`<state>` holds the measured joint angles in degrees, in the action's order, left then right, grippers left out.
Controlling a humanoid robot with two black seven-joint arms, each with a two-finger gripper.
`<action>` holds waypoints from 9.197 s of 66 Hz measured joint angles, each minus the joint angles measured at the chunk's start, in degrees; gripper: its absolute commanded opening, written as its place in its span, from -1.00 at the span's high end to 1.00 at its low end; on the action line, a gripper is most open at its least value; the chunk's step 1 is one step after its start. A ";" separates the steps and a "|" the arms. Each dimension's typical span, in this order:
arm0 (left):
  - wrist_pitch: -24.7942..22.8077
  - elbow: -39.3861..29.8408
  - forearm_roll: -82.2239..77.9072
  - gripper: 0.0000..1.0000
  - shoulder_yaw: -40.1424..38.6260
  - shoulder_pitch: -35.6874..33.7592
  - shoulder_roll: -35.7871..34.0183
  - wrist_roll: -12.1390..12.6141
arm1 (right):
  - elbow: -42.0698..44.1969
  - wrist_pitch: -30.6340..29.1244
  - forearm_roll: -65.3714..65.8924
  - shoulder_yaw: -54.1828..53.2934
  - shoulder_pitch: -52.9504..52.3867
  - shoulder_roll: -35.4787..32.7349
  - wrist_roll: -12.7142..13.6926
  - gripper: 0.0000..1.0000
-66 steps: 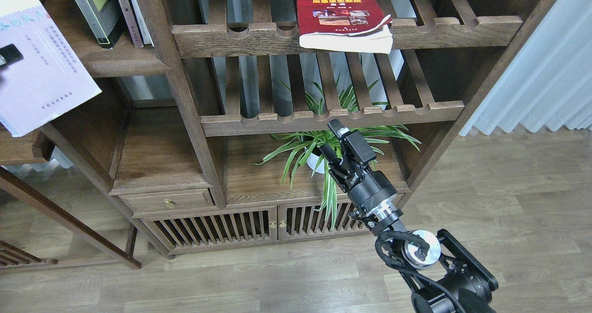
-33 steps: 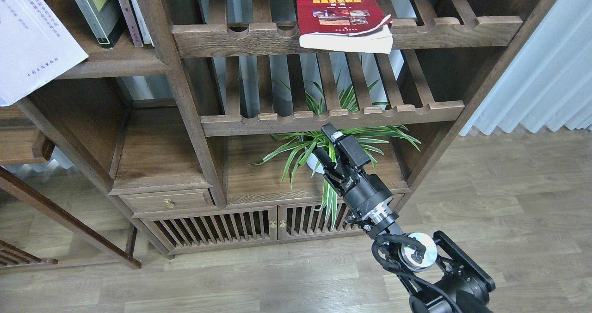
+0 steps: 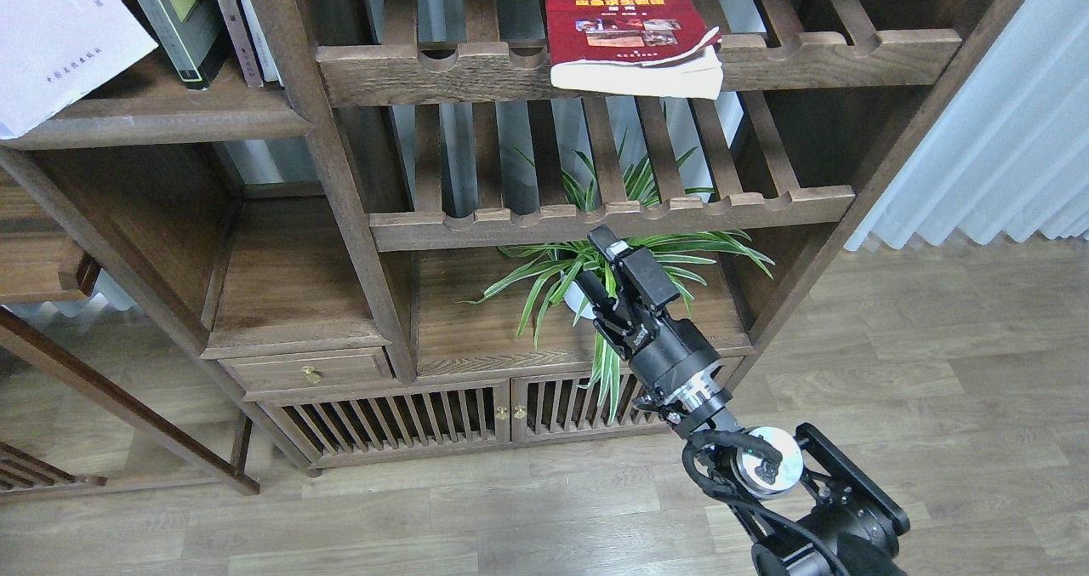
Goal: Organize books on shelf
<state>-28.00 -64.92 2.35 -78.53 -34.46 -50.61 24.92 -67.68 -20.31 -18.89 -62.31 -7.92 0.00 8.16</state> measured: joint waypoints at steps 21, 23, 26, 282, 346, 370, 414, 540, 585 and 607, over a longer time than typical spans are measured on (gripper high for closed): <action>0.00 2.01 -6.79 1.00 -3.51 -0.90 3.65 -0.13 | 0.00 0.00 0.42 0.74 -0.08 0.00 -0.01 -0.96; 0.00 2.07 -7.41 1.00 -3.76 -1.00 3.97 -0.13 | 0.00 0.00 0.42 0.81 -0.07 0.00 -0.01 -0.96; 0.00 2.13 -8.30 1.00 -4.04 -1.29 4.51 -0.20 | 0.00 0.00 0.43 1.06 -0.04 0.00 -0.03 -0.96; 2.61 10.20 -20.75 -0.89 8.74 -20.72 20.62 -33.52 | 0.91 -1.79 0.26 3.78 0.53 0.01 -0.07 -0.97; 0.11 -9.28 7.81 -0.84 3.03 8.21 21.04 -32.21 | -1.72 -4.91 -0.04 0.34 -0.31 0.00 -0.07 -0.97; 0.01 -11.87 7.55 -0.83 4.92 22.09 22.12 -28.87 | -10.04 -4.97 -0.27 -5.51 -0.28 0.01 -3.53 -0.97; 0.00 -11.61 7.41 -0.85 10.34 27.82 26.20 -27.54 | -12.38 2.70 -0.23 -9.03 -7.32 0.00 -4.36 -0.96; 0.00 -11.89 12.46 -0.41 13.74 26.53 42.60 -26.45 | -13.33 3.12 -9.00 -10.72 -9.31 0.00 10.05 0.90; 0.00 -14.27 14.01 -0.29 23.32 25.01 41.59 -25.10 | -14.43 -7.70 -10.09 -1.44 8.21 -0.41 16.55 0.90; 0.00 -14.28 13.99 -0.31 26.23 24.97 42.27 -24.75 | -11.10 -7.70 -13.27 -2.59 10.94 -5.39 18.00 0.87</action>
<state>-28.00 -79.19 16.34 -52.30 -9.50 -8.35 0.17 -78.78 -28.01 -32.16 -64.91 3.01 -5.39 26.16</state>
